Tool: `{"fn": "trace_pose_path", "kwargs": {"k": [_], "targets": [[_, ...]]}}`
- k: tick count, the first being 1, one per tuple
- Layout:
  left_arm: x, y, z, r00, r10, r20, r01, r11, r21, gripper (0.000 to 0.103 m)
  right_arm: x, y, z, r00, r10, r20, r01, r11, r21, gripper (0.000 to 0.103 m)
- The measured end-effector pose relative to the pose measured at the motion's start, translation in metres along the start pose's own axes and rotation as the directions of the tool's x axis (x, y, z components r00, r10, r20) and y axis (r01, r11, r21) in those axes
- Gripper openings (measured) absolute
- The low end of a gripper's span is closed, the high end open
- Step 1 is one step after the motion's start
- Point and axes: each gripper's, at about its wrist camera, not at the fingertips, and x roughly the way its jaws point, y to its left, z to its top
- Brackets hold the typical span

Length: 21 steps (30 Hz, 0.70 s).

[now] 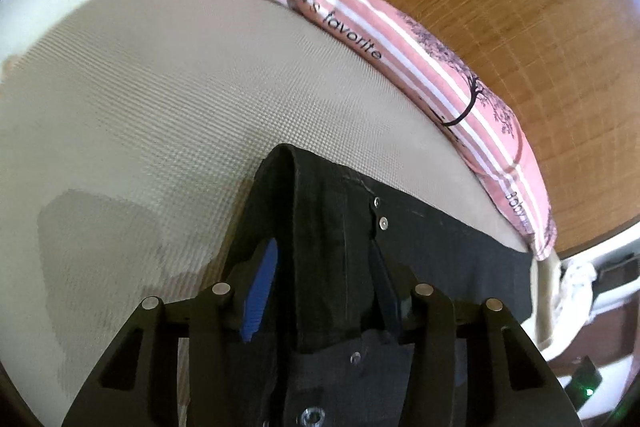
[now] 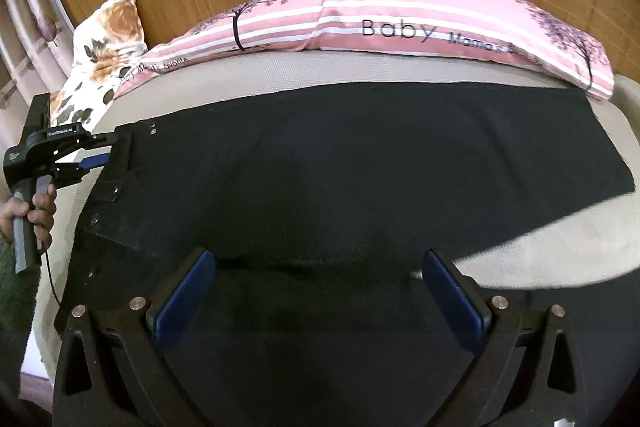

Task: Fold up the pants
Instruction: 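Grasp the jeans waistband with the left and right grippers, then lift the waistband with both grippers and fold it over toward the leg hems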

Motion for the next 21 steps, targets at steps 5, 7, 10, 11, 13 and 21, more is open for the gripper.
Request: {"fn": "trace_pose_path", "kwargs": {"k": [5, 7, 10, 11, 13, 21], "targets": [[0.008, 0.003, 0.009, 0.995, -0.093, -0.035, 0.092, 0.995, -0.026, 0.026, 0.022, 0.006, 0.013, 1.0, 0.003, -0.021, -0.003, 1.0, -0.021, 0.103], [0.001, 0.0, 0.01, 0.989, -0.147, -0.032, 0.147, 0.989, -0.017, 0.021, 0.028, 0.007, 0.016, 1.0, 0.005, -0.022, -0.005, 1.0, -0.027, 0.103], [0.001, -0.01, 0.012, 0.987, -0.155, -0.044, 0.157, 0.987, 0.025, 0.021, 0.039, 0.008, 0.02, 0.999, 0.014, -0.031, -0.014, 0.999, -0.03, 0.103], [0.005, -0.012, 0.014, 0.989, -0.14, -0.052, 0.142, 0.989, 0.035, 0.021, 0.043, 0.008, 0.021, 0.999, 0.016, -0.035, -0.017, 0.999, -0.03, 0.103], [0.014, -0.01, 0.018, 0.99, -0.127, -0.067, 0.129, 0.991, 0.032, 0.021, 0.049, 0.008, 0.024, 0.999, 0.023, -0.044, -0.024, 0.999, -0.03, 0.103], [0.047, -0.006, 0.034, 0.987, -0.136, -0.089, 0.135, 0.991, -0.021, 0.021, 0.049, 0.003, 0.042, 0.999, 0.043, -0.001, -0.043, 0.998, -0.046, 0.103]]}}
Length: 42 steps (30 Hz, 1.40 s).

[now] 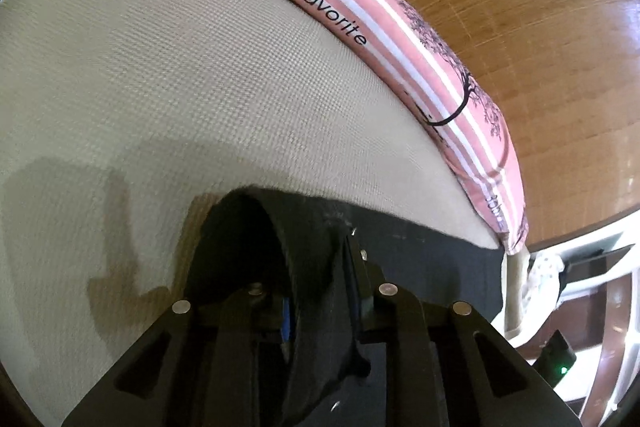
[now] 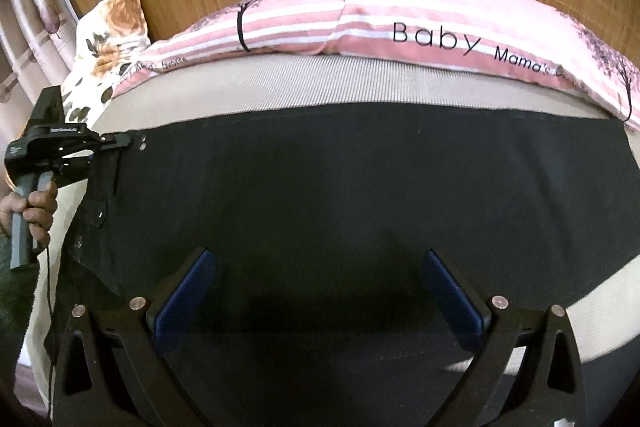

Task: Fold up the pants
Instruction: 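Lift the waistband with both grippers and fold it over toward the leg hems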

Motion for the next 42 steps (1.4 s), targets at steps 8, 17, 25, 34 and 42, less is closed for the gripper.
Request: {"fn": "trace_pose_path", "kwargs": {"k": [8, 17, 25, 34, 42], "targets": [[-0.005, -0.007, -0.006, 0.996, -0.031, 0.086, 0.03, 1.0, 0.005, 0.009, 0.009, -0.011, 0.026, 0.999, 0.049, -0.004, -0.049, 0.996, -0.078, 0.103], [-0.054, -0.055, -0.031, 0.96, -0.151, 0.234, 0.109, 0.977, 0.182, 0.008, 0.043, -0.027, 0.079, 0.981, 0.132, -0.144, -0.174, 0.924, -0.34, 0.103], [-0.082, -0.064, -0.047, 0.939, -0.221, 0.265, 0.153, 0.955, 0.254, 0.008, 0.07, -0.026, 0.14, 0.916, 0.265, -0.3, -0.383, 0.8, -0.462, 0.091], [-0.087, -0.07, -0.051, 0.937, -0.207, 0.281, 0.137, 0.959, 0.249, 0.008, 0.111, -0.02, 0.168, 0.73, 0.396, -0.557, -0.649, 0.657, -0.384, 0.069], [-0.083, -0.072, -0.047, 0.945, -0.159, 0.286, 0.091, 0.967, 0.236, 0.008, 0.121, -0.036, 0.166, 0.681, 0.382, -0.625, -0.691, 0.617, -0.376, 0.052]]}}
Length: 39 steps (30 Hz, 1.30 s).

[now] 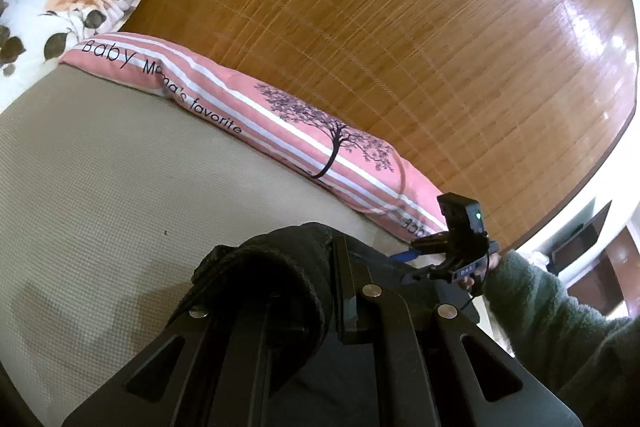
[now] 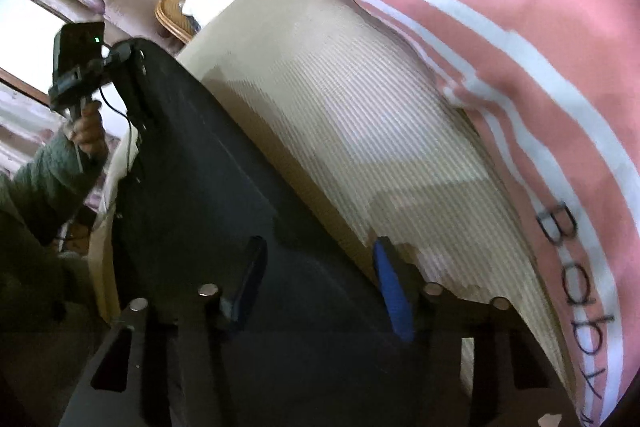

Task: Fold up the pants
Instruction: 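Lift the waistband with both grippers and fold it over toward the leg hems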

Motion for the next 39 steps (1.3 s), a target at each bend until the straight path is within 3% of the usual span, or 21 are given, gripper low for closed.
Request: {"fn": "trace_pose_path", "kwargs": {"k": [10, 14, 17, 19, 25, 33, 39], "targets": [[0.004, 0.001, 0.002, 0.999, 0.032, -0.006, -0.032, 0.999, -0.005, 0.008, -0.007, -0.006, -0.033, 0.998, -0.048, -0.039, 0.048, 0.999, 0.018, 0.037], [0.005, 0.001, 0.001, 0.999, 0.053, -0.006, -0.053, 0.999, 0.002, 0.008, -0.009, 0.0, -0.034, 0.987, -0.159, -0.023, 0.16, 0.986, 0.041, 0.025], [0.011, 0.0, 0.001, 0.994, 0.107, -0.014, -0.107, 0.994, 0.031, 0.008, -0.007, 0.015, -0.039, 0.96, -0.281, 0.017, 0.278, 0.955, 0.102, 0.021], [0.018, 0.0, 0.001, 0.989, 0.146, -0.019, -0.145, 0.988, 0.053, 0.008, -0.004, 0.03, -0.044, 0.924, -0.381, 0.036, 0.374, 0.92, 0.12, 0.013], [0.019, -0.006, -0.002, 0.981, 0.196, -0.003, -0.194, 0.974, 0.114, 0.008, -0.015, 0.074, -0.052, 0.823, -0.561, 0.087, 0.541, 0.822, 0.176, 0.009], [-0.018, -0.03, -0.009, 0.989, 0.143, 0.023, -0.144, 0.969, 0.2, 0.008, -0.05, 0.142, -0.07, 0.726, -0.673, 0.139, 0.643, 0.737, 0.211, 0.008], [-0.059, -0.053, -0.032, 0.998, 0.069, 0.007, -0.068, 0.959, 0.275, 0.008, -0.064, 0.203, -0.119, 0.692, -0.703, 0.165, 0.661, 0.709, 0.246, 0.007]]}}
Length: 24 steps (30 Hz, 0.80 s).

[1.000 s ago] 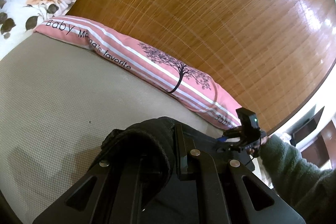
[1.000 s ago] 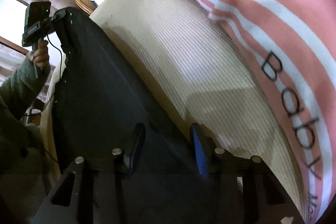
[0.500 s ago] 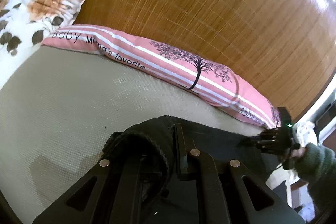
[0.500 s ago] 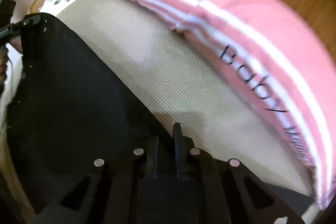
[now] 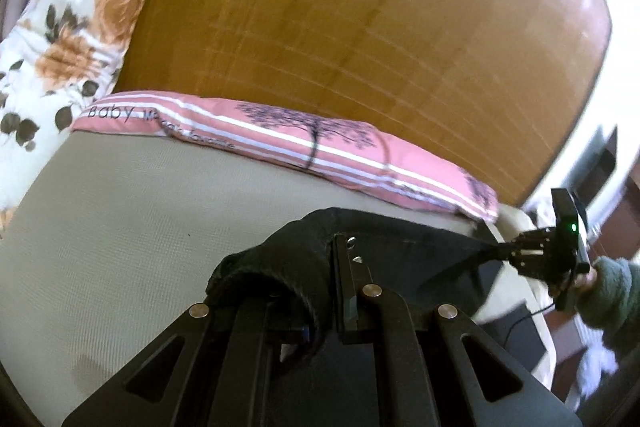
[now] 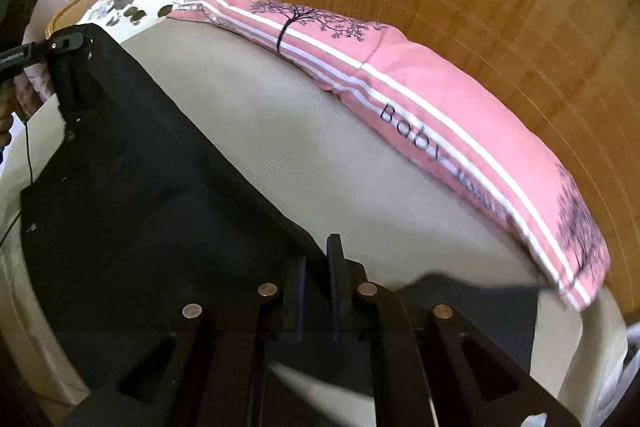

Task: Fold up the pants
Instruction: 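Lift the waistband with both grippers and fold it over toward the leg hems, then lower the folded waistband onto the legs and open both grippers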

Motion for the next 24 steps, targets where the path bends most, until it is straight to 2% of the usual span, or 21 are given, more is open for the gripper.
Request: {"fn": "trace_pose_path", "kwargs": {"k": [4, 12, 16, 20, 23, 24], "targets": [[-0.029, -0.016, -0.025, 0.999, -0.021, -0.045, 0.024, 0.997, 0.07, 0.009, -0.028, 0.019, -0.046, 1.0, -0.01, -0.001, 0.011, 0.999, 0.051, 0.006], [-0.064, -0.031, -0.094, 0.984, -0.031, -0.175, 0.048, 0.994, 0.094, 0.009, -0.039, 0.058, -0.129, 0.996, 0.049, -0.07, -0.037, 0.987, 0.157, 0.005], [-0.064, -0.028, -0.129, 0.964, 0.004, -0.266, 0.025, 0.994, 0.106, 0.009, -0.028, 0.08, -0.159, 0.992, 0.062, -0.113, -0.044, 0.986, 0.159, 0.005], [-0.051, -0.024, -0.163, 0.926, 0.063, -0.372, -0.009, 0.99, 0.143, 0.012, -0.007, 0.092, -0.181, 0.984, 0.086, -0.159, -0.055, 0.981, 0.186, 0.005], [-0.041, -0.02, -0.18, 0.894, 0.114, -0.434, -0.046, 0.985, 0.164, 0.017, 0.004, 0.104, -0.19, 0.984, 0.05, -0.172, -0.021, 0.986, 0.165, 0.006], [-0.042, -0.021, -0.181, 0.893, 0.119, -0.435, -0.05, 0.985, 0.166, 0.018, 0.005, 0.105, -0.19, 0.984, 0.043, -0.173, -0.015, 0.986, 0.164, 0.007]]}}
